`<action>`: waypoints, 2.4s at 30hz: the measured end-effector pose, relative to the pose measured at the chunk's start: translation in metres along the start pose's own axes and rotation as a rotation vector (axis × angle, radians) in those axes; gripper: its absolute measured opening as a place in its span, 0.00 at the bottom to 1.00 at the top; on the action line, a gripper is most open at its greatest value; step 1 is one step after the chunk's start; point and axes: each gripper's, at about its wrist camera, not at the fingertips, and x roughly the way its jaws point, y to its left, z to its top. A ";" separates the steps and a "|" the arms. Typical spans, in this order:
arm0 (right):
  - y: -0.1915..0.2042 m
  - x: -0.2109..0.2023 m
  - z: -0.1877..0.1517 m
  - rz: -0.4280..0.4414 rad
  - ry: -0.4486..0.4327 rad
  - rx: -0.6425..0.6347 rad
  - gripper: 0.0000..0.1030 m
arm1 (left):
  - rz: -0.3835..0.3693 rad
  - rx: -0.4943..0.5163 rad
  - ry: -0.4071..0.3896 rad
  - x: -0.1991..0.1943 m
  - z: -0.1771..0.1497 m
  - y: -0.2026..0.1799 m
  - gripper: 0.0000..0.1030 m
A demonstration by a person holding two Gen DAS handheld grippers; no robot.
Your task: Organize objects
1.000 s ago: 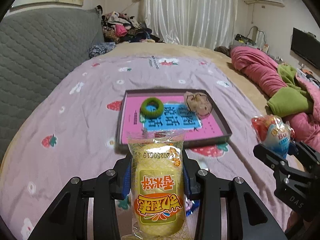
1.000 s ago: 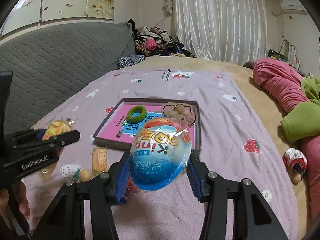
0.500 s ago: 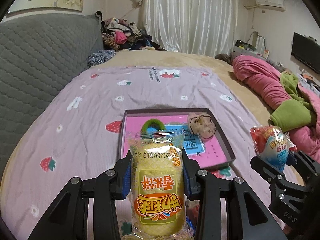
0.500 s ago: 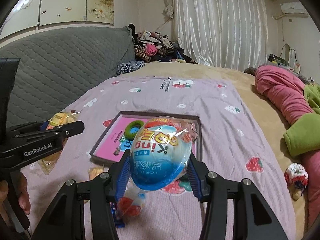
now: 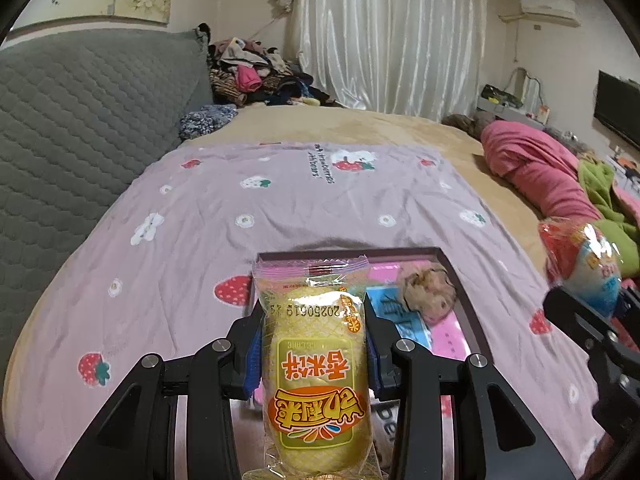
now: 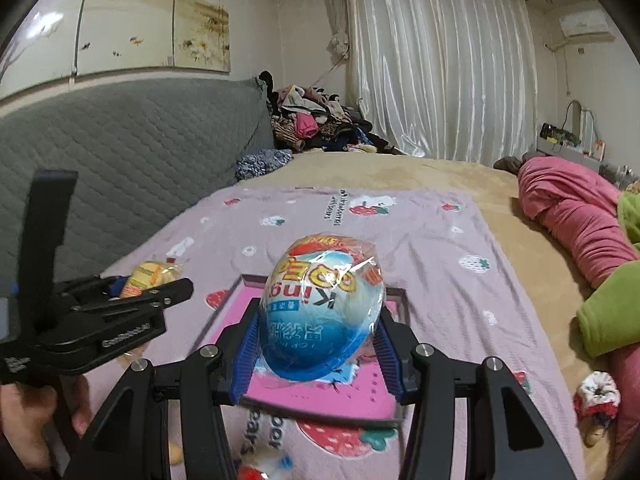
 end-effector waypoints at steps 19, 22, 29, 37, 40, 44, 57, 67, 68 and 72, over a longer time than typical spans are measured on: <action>-0.005 0.071 -0.029 0.007 0.002 0.009 0.50 | -0.034 -0.034 0.000 0.087 -0.033 0.011 0.40; -0.007 0.077 -0.032 0.001 0.004 -0.005 0.50 | -0.035 -0.030 0.016 0.096 -0.035 0.012 0.40; -0.013 0.094 -0.043 -0.006 0.042 -0.001 0.50 | -0.059 -0.043 0.036 0.105 -0.040 0.015 0.40; -0.014 0.107 -0.051 -0.023 0.072 -0.014 0.50 | -0.057 -0.039 0.072 0.118 -0.047 0.016 0.40; -0.016 0.111 -0.054 -0.024 0.084 -0.011 0.50 | -0.059 -0.037 0.084 0.123 -0.048 0.015 0.40; -0.019 0.117 -0.058 -0.031 0.099 -0.010 0.50 | -0.058 -0.035 0.092 0.126 -0.050 0.013 0.40; -0.029 0.134 -0.067 -0.052 0.144 0.004 0.50 | -0.065 -0.042 0.128 0.140 -0.056 0.013 0.40; -0.033 0.150 -0.075 -0.059 0.196 0.005 0.50 | -0.062 -0.044 0.154 0.150 -0.060 0.013 0.40; -0.033 0.152 -0.076 -0.059 0.202 0.005 0.50 | -0.062 -0.044 0.156 0.151 -0.061 0.013 0.40; -0.033 0.158 -0.080 -0.057 0.222 0.003 0.50 | -0.068 -0.048 0.164 0.155 -0.062 0.014 0.40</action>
